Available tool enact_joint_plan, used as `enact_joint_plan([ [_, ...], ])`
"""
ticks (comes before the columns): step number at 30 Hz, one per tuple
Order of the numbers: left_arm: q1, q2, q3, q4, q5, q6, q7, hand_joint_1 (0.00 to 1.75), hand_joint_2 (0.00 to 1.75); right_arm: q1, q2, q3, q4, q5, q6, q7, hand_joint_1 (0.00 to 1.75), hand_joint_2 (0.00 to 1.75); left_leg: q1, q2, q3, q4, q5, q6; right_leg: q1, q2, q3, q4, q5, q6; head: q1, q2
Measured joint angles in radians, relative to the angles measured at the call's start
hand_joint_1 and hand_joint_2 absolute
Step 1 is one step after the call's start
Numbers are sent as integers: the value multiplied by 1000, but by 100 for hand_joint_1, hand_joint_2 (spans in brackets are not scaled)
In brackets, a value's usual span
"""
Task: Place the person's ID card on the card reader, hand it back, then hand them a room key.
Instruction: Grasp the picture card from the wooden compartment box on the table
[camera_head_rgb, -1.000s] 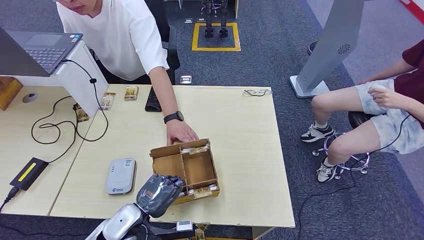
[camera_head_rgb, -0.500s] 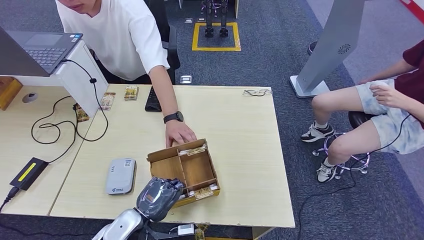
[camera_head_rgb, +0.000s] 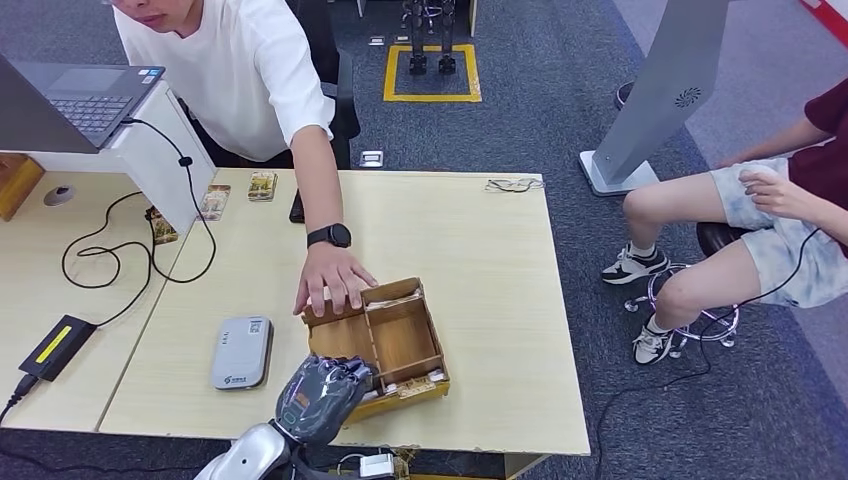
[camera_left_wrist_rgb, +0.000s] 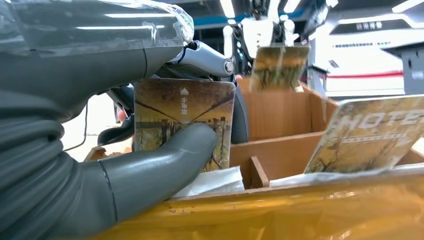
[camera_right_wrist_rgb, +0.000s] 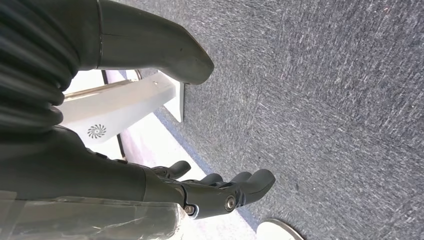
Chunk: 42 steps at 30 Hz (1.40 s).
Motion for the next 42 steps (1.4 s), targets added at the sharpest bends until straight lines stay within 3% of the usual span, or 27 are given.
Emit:
enact_joint_plan([
  [37, 25, -33, 43, -26, 3, 46, -3, 175, 175, 6, 1, -3, -2, 0, 0, -8, 0, 175, 0, 0, -2, 0, 0, 0, 0, 0, -2, 0, 0, 0, 0, 0],
  [42, 30, -33, 43, -27, -39, 88, -6, 175, 175, 6, 2, -4, -2, 0, 0, -9, 0, 175, 0, 0, -2, 0, 0, 0, 0, 0, -2, 0, 0, 0, 0, 0],
])
